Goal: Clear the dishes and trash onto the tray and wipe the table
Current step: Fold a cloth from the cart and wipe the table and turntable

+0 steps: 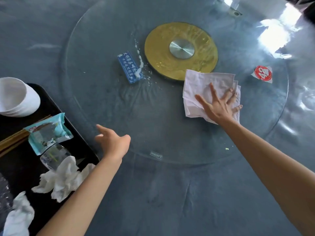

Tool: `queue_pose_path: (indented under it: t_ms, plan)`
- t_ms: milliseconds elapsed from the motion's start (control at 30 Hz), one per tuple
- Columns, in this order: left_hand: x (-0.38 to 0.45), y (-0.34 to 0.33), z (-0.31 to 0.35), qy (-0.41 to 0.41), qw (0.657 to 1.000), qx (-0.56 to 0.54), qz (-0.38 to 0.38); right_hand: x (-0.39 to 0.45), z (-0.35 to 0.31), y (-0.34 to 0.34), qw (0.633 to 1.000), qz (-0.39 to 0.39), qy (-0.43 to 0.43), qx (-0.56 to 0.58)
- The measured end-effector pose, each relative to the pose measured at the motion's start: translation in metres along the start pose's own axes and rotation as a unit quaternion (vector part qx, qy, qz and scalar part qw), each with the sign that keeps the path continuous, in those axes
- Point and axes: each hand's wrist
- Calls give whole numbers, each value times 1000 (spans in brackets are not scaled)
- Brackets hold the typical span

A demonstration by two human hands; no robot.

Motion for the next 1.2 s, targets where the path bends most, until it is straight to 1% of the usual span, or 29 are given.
queue_pose_path:
  t_ms: [33,67,100,133,167,200,233,267,300,400,533,667,700,767,833,867,933,1000,1033,1100,1133,1200]
  plan:
    - [-3,0,1,-60,996,68,23,1,-4,-2,1000,-1,-8,-22]
    - [-6,-1,2,-135,980,133,58,2,-8,-4,999,1,-14,-38]
    - [-8,-1,2,-218,953,189,89,3,-11,-7,999,6,-19,-45]
    - [-9,-5,1,-296,921,230,102,3,-14,-9,999,13,-22,-44]
    - [-10,-9,2,-357,892,261,91,2,-15,-11,999,20,-20,-39]
    - [-12,-16,2,-400,870,281,61,0,-16,-13,999,27,-13,-35]
    - [-13,-24,1,-422,859,291,23,-2,-17,-16,999,35,-1,-34]
    - [-14,-32,-1,-424,855,299,-9,-5,-18,-19,998,39,15,-36]
    - [-15,-40,-5,-423,853,305,-25,-7,-20,-21,998,42,30,-40]
    - [-9,-49,-17,-439,840,319,4,-14,-23,-27,996,52,64,-46]
    - [6,-44,-20,-453,827,331,23,-23,-27,-33,992,78,99,-10]
    - [8,-41,-15,-449,830,331,27,-39,-39,-33,979,123,160,34]
    - [4,-43,-15,-458,827,324,22,-43,-42,-32,975,125,183,37]
    - [-6,-49,-17,-481,819,312,16,-50,-43,-28,965,102,237,46]
    - [-11,-54,-19,-484,817,312,31,-50,-34,-17,952,86,282,82]
    - [-9,-53,-19,-483,816,313,44,-47,-25,-9,944,99,295,107]
    - [1,-50,-20,-491,812,310,60,-30,5,12,934,141,290,153]
    - [12,-46,-23,-503,806,305,63,-5,48,33,942,162,253,147]
    - [16,-46,-25,-508,804,303,66,6,71,42,951,160,231,129]
    - [22,-45,-26,-512,802,300,76,14,102,43,970,116,193,86]
    - [25,-44,-26,-512,802,299,76,12,108,35,977,91,180,62]
    - [29,-44,-26,-516,799,298,77,-4,100,15,984,87,154,29]
Point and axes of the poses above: each hand's wrist, its own x-axis towards the middle knuckle, its own y-axis out of the back of the hand, z = x × y, and after that the axes turned 10 degrees about z, right-handed
